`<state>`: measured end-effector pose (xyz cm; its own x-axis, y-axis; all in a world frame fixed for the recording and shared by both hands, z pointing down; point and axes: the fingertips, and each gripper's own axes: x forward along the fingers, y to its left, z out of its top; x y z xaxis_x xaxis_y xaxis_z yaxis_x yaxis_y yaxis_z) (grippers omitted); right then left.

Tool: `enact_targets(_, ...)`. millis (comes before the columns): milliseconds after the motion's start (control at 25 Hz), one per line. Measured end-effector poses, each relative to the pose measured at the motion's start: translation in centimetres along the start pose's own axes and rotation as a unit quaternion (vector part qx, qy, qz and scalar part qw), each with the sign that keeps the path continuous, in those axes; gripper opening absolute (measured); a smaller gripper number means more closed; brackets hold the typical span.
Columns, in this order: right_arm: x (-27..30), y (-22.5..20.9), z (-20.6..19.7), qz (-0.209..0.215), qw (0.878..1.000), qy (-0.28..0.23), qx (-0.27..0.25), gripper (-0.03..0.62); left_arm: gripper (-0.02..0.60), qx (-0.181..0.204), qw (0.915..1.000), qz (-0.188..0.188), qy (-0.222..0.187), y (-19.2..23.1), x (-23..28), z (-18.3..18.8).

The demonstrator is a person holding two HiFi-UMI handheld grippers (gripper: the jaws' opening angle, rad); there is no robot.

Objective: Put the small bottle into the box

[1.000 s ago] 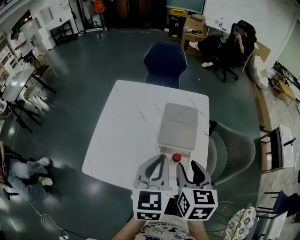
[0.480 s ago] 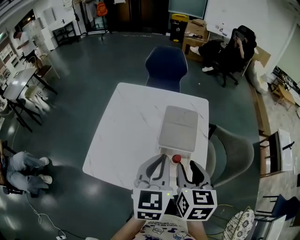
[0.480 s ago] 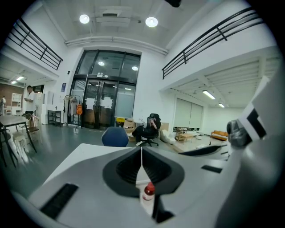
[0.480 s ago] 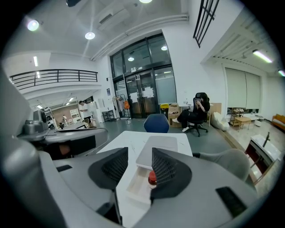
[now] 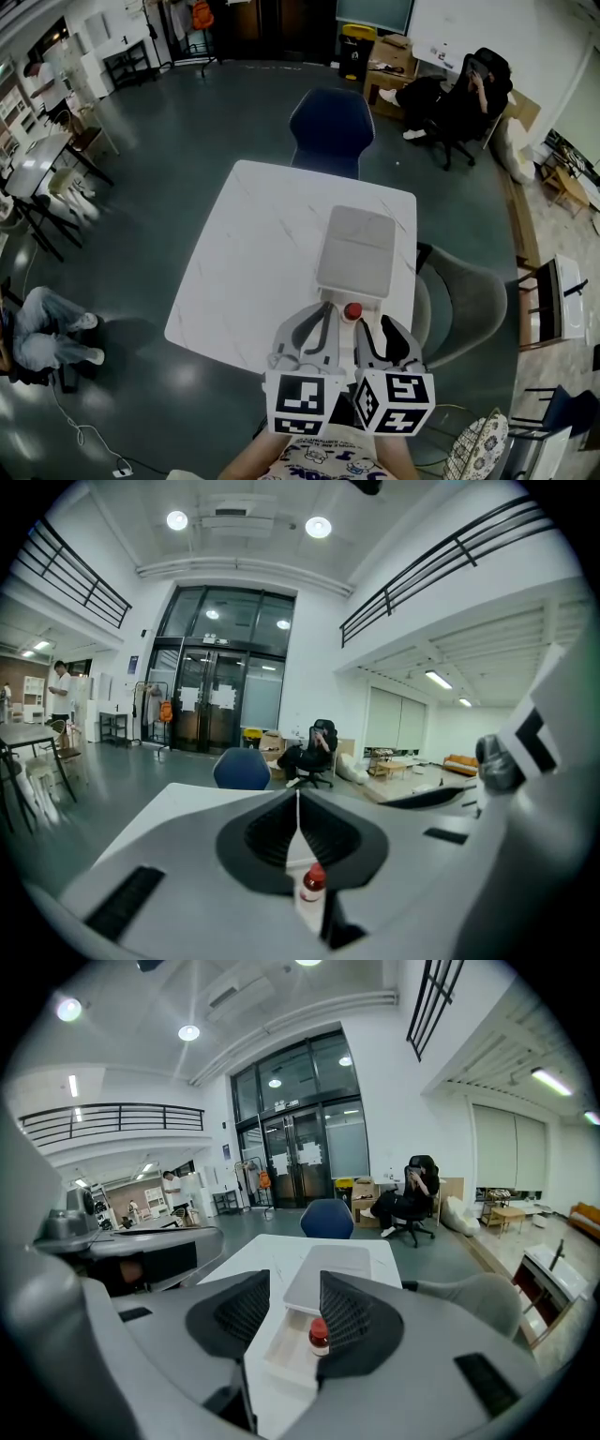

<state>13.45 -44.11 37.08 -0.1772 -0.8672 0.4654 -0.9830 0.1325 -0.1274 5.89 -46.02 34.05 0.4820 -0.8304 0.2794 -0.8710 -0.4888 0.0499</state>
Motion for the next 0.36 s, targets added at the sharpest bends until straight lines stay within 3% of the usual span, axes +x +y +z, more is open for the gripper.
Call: enact_targets(360,0.18,0.18,-0.04,0.003,1.000,0.003,-0.003,0.176,0.020,0.003,1.0000,-0.003,0.003,-0.15,0.33,-0.09)
